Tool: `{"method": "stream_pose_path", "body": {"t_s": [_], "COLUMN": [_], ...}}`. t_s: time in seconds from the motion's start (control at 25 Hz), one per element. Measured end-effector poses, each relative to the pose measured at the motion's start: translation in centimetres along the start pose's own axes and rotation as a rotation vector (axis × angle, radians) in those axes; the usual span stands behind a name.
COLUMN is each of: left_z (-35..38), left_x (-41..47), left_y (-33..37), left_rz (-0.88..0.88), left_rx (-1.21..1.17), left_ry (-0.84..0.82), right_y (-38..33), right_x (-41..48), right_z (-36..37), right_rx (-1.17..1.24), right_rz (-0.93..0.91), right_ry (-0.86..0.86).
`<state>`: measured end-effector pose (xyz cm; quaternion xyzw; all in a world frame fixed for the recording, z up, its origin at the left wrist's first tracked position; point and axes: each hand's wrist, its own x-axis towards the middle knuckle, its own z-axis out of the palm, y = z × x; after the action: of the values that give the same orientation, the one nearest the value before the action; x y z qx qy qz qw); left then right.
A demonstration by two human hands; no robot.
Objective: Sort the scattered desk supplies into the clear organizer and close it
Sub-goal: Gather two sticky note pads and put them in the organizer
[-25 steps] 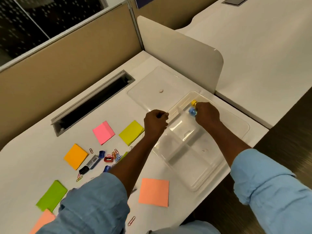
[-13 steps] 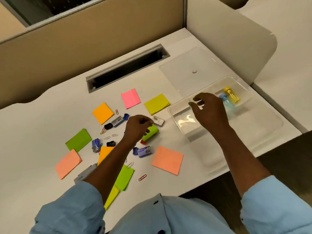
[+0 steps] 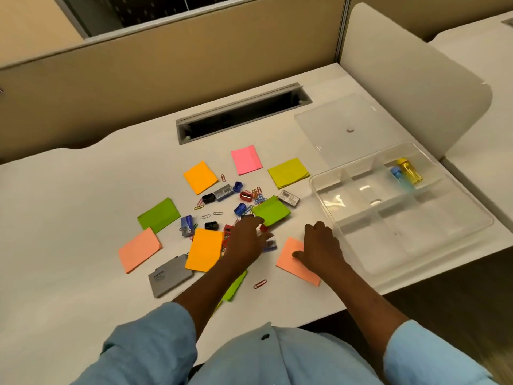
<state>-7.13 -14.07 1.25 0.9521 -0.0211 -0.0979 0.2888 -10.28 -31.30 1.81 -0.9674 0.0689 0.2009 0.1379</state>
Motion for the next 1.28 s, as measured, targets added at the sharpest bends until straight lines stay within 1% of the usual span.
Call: {"method": "stream_pose_path", "body": {"t_s": [0.16,0.24,0.28,0.4,0.48,0.68,0.84,0.96,1.04,1.12,1.16,1.28], "left_z": [1.1,1.3,1.4,1.3,0.8,0.1,0.1,-0.1,-0.3,-0.6,-0.8,-1.9], "left_x": [2.3,3.0,3.2,4.0,5.1,6.5,7.3,7.8,7.9,8.0,8.0,7.4], "left_y": [1.5,1.5,1.4,0.9,0.7,0.5,1.2,1.3,1.1,1.2,1.2,1.4], "left_rz": [0.065,0.105,0.116,0.076,0.041,0.04,-0.035,-0.067,-0.071,-0.078,-0.084,-0.133], "left_rx": [0.197,0.263,0.255,0.172,0.212,0.384,0.393,0.341,0.295,0.243,0.176,-0.146], "left_ry": [-0.074,-0.065,-0.052,0.026,0.042,-0.02,-0.104,-0.096,-0.044,0.007,0.017,0.042], "right_y": [-0.2,-0.2,-0.2,-0.1,0.0,0.4,0.6,0.5,0.4,0.4,0.5,0.9], "right_x": [-0.9,-1.4,-1.6,-1.8,-1.7,-1.5,-1.7,-1.7,-1.7,-1.7,-1.7,-1.8], "right_z": [0.7,1.1,1.2,1.5,1.6,1.9,2.1,2.1,2.1,1.8,1.5,0.1], "right_rx": [-0.026,-0.037,-0.042,-0.001,0.018,0.064,0.118,0.118,0.146,0.228,0.282,0.446], "right_rz": [0.078,0.091,0.102,0.133,0.158,0.204,0.191,0.172,0.161,0.141,0.122,0.078], "right_ry": [-0.007,0.009,0.018,0.022,0.018,0.009,0.025,0.023,0.017,0.024,0.03,0.053]}}
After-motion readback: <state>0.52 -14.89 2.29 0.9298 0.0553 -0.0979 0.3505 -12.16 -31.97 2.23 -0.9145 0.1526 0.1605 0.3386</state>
